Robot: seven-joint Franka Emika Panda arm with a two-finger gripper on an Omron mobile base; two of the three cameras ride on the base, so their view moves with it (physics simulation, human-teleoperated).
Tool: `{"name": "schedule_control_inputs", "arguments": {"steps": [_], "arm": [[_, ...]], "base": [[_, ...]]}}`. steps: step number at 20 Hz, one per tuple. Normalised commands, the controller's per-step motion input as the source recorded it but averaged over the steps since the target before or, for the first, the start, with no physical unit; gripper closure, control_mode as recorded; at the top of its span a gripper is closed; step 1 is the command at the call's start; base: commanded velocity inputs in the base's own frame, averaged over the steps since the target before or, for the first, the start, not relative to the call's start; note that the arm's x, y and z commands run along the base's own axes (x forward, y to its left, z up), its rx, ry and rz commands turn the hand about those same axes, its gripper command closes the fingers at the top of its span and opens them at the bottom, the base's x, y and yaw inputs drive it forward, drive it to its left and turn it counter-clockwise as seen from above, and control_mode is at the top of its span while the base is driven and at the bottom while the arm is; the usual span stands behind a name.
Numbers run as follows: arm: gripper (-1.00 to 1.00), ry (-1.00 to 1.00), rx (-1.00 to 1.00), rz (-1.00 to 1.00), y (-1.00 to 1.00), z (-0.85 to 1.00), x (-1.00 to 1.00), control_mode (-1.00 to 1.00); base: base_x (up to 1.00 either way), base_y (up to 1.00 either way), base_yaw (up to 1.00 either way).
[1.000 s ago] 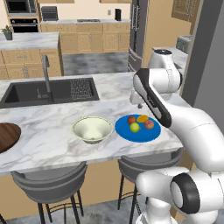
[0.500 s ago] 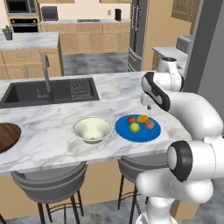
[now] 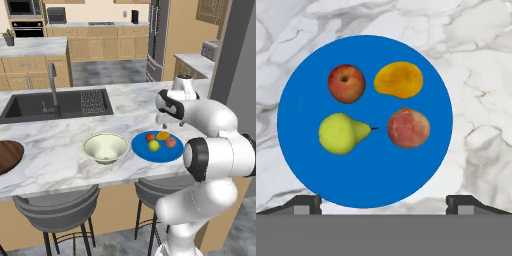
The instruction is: Take the fruits from the plate on the dining counter and place two fruits in each bowl.
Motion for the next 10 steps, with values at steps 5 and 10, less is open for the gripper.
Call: {"name": "schedule_control_inputs", "arguments": {"steps": [5, 10], "arm": [[-1.0, 0.0, 0.0, 0.0, 0.0, -0.54, 0.29, -1.0], [-1.0, 0.0, 0.0, 0.0, -0.13, -0.33, 0.02, -1.0]], "base": [[0.0, 0.0, 0.0], [0.0, 0.0, 0.0]]}}
